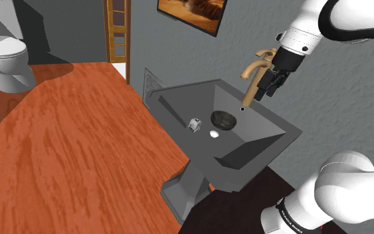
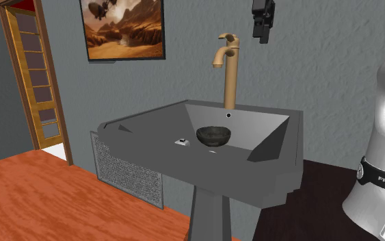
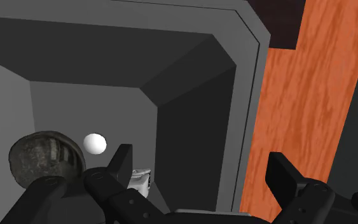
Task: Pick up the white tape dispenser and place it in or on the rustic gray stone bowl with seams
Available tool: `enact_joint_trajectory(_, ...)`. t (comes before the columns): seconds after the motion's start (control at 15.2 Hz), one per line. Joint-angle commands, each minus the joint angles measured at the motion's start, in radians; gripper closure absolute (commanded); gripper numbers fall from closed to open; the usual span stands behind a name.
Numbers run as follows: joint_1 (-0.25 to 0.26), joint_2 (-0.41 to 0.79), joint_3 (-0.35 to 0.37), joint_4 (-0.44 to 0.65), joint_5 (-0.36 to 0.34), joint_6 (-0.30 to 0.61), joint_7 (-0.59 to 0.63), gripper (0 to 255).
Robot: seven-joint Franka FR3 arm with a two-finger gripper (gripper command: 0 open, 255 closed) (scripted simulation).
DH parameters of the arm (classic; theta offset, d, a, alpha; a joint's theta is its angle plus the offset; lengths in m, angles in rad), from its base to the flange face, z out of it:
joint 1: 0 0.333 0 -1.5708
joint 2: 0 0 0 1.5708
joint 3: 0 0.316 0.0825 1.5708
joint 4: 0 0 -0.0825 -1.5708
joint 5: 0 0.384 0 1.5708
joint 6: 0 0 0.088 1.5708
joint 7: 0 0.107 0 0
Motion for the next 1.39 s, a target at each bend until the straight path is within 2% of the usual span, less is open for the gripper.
enact_joint_trajectory(0.0, 0.000, 0.000, 0.000, 0.000, 0.000, 0.000, 0.000, 0)
enact_joint_trajectory(0.4, -0.005, 0.094, -0.056, -0.117, -0.014, 0.248, -0.070, 0)
enact_joint_trajectory(0.79, 0.001, 0.259, -0.118, -0.174, -0.007, 0.505, -0.149, 0)
enact_joint_trajectory(1.06, 0.019, 0.402, -0.163, -0.177, 0.023, 0.672, -0.217, 0)
enact_joint_trajectory(1.32, 0.051, 0.564, -0.211, -0.149, 0.094, 0.824, -0.310, 0)
